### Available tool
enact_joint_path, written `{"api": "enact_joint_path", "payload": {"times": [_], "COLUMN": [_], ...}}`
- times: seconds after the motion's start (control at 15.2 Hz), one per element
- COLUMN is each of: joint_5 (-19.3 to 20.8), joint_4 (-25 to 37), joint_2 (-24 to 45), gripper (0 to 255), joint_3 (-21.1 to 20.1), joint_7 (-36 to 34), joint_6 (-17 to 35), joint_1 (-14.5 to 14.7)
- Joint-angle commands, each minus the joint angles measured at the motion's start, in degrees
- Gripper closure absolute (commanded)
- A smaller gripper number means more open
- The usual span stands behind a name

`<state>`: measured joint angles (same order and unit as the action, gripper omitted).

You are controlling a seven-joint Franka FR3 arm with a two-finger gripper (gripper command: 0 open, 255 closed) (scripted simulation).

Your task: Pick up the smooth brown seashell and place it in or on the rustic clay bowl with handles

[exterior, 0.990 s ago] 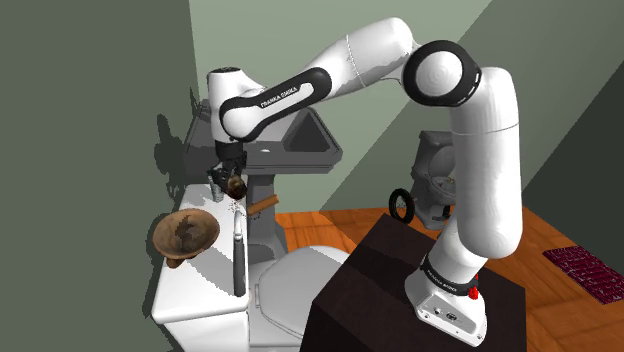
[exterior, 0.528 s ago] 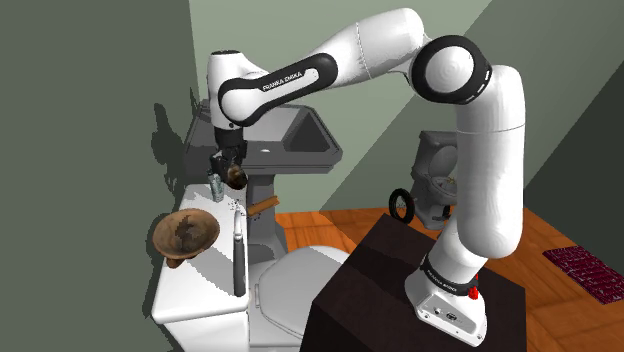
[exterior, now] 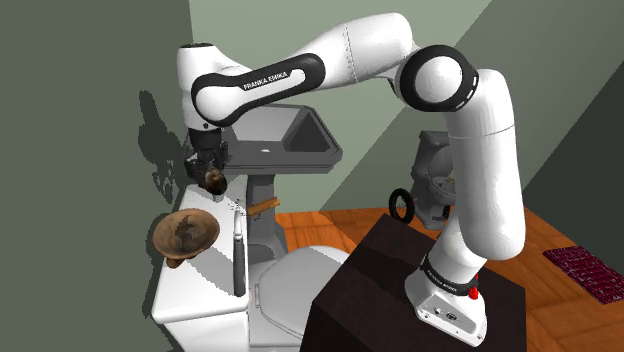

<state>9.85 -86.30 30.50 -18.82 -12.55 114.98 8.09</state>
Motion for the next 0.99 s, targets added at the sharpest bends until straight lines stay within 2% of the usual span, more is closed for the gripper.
{"api": "enact_joint_path", "payload": {"times": [0.0,0.26,0.33,0.92], "joint_5": [0.59,2.00,2.50,3.18], "joint_4": [2.83,11.84,15.66,12.06], "joint_2": [1.75,7.20,9.46,11.52], "gripper": [255,255,255,255], "joint_3": [-0.24,-0.40,-0.39,0.14], "joint_7": [-2.16,-6.06,-7.27,-7.75], "joint_6": [-1.19,-4.89,-6.48,-0.92], "joint_1": [2.11,7.00,8.83,8.75]}}
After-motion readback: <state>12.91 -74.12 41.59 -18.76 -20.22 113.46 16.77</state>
